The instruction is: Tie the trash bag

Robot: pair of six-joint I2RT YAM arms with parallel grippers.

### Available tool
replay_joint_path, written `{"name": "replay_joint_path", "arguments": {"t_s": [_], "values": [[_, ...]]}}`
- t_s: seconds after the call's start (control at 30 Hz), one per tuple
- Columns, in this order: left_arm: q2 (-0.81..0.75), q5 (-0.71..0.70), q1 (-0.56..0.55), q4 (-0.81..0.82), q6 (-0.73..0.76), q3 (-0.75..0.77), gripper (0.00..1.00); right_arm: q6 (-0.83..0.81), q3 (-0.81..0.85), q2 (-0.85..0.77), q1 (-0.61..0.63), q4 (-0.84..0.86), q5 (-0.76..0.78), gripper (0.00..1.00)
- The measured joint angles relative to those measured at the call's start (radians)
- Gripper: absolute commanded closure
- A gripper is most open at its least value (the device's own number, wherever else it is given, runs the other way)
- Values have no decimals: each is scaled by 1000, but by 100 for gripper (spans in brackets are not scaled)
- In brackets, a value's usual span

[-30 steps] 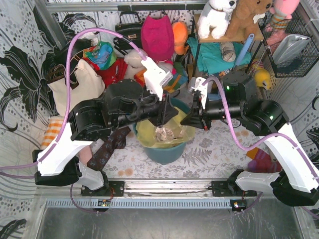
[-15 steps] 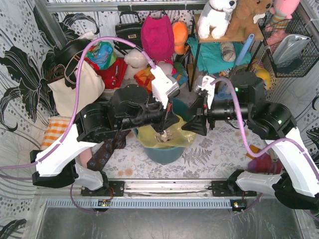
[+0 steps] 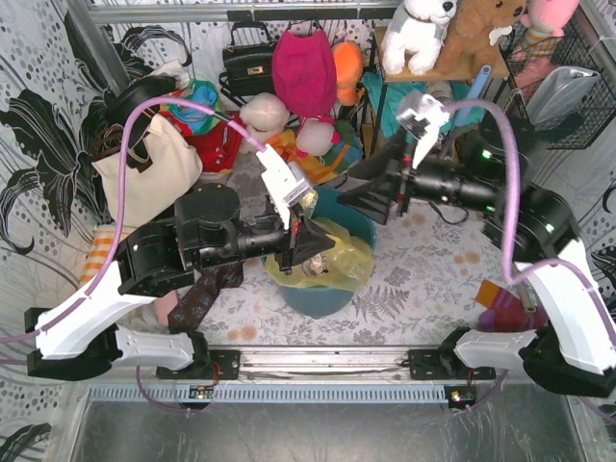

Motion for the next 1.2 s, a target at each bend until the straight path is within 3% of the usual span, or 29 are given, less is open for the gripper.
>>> {"name": "replay_joint_path", "arguments": {"t_s": [0.3,0.63,0.83,1.2], "values": [[-77,55,0,96,13,-119,100,140,25,185,0,101,-121,36],[-77,82,0,121,16,-121,100,139,49,153,0,112,-158,37],[-77,100,0,137,16,-127,100,139,82,121,0,116,-174,31],[-77,116,0,140,16,-135,100,140,99,214,19,157,-274,32]]}}
